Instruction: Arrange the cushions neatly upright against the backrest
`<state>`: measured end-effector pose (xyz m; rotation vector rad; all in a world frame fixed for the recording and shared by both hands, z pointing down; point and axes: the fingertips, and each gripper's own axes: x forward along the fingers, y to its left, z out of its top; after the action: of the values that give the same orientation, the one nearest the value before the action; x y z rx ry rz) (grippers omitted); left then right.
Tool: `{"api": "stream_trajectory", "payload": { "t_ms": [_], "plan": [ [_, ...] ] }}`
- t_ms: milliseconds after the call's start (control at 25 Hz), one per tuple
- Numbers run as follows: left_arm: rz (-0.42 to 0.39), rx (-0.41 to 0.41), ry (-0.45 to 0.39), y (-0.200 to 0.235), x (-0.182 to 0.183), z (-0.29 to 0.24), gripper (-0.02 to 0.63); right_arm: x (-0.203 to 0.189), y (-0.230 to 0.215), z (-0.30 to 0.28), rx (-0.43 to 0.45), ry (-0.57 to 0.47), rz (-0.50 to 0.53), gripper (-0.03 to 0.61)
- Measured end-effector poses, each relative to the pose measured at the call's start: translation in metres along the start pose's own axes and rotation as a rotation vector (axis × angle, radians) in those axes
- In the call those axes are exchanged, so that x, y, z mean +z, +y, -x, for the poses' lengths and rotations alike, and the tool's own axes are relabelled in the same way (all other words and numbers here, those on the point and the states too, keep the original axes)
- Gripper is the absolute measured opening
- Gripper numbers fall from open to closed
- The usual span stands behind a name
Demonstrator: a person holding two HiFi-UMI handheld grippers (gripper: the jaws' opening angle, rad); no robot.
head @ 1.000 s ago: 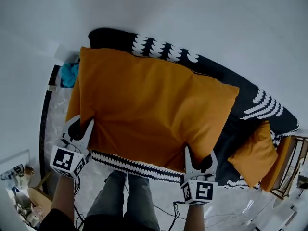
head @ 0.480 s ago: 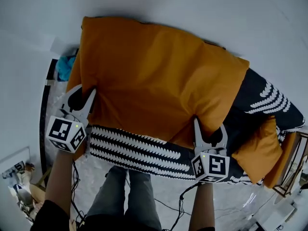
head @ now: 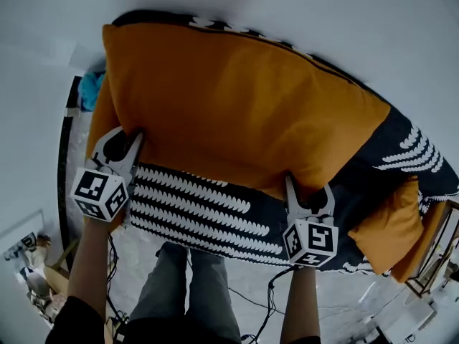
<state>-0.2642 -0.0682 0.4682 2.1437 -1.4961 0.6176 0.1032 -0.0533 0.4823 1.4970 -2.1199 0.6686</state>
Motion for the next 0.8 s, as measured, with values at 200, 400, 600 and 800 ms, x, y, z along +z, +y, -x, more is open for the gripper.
{"api": "stream_trajectory", "payload": {
  "t_ms": [200, 400, 600, 800],
  "plan": [
    [0.016, 0.012, 0.05, 0.018, -0.021, -0.018, 0.1, -0.011, 0.002, -0.03, 0.001, 0.053, 0.013, 0.295],
    [0.041, 0.018, 0.081, 0.028, -0.027, -0.036, 0.111, -0.014, -0.001, -0.048, -0.004, 0.088, 0.02, 0.296],
    [0.058, 0.021, 0.088, 0.025, -0.036, -0.04, 0.135, -0.029, -0.006, -0.049, -0.006, 0.089, 0.011, 0.308],
    [0.061, 0.023, 0.08, 0.026, -0.036, -0.037, 0.207, -0.03, -0.007, -0.046, -0.01, 0.09, 0.006, 0.347]
  ]
}}
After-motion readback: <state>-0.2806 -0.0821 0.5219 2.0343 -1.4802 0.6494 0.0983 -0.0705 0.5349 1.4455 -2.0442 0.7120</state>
